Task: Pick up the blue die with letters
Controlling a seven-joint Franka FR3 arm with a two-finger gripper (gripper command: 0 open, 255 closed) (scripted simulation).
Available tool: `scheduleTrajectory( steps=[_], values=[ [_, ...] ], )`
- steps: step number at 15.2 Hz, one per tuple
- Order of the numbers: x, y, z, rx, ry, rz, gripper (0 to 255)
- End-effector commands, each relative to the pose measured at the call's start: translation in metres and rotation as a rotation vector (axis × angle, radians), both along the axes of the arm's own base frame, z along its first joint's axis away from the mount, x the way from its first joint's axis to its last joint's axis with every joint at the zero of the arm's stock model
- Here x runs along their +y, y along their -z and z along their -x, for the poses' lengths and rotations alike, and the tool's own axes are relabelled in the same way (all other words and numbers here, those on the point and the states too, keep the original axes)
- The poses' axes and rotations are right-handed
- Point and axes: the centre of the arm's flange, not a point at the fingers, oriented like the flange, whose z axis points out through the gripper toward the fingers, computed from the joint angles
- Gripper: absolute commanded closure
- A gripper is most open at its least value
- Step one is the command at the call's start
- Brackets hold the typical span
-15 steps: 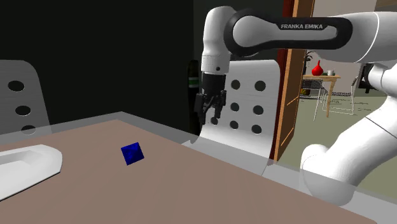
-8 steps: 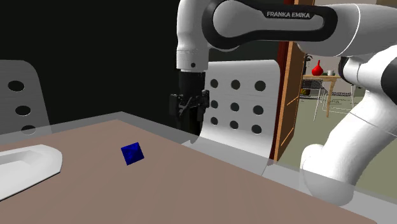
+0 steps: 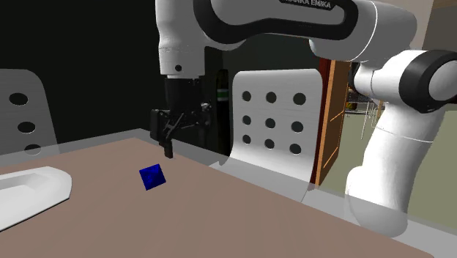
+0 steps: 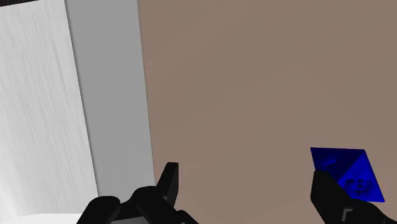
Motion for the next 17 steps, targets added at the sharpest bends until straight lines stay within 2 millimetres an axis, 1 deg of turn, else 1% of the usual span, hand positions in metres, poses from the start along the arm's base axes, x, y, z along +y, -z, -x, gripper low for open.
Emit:
scheduleTrajectory(
  steps=[1, 5, 12, 14, 15, 17],
  values=[
    [0.029, -0.003, -0.011, 0.008, 0.01, -0.002, 0],
    [0.078, -0.007, -0.027, 0.022, 0.025, -0.002, 0],
    [0.078, 0.03, -0.027, 0.022, 0.025, -0.002, 0],
    [0.078, 0.033, -0.027, 0.022, 0.025, -0.002, 0],
    [0.077, 0.033, -0.027, 0.022, 0.025, -0.002, 255],
    [0.077, 0.033, -0.027, 0.022, 0.026, -0.002, 255]
  ],
)
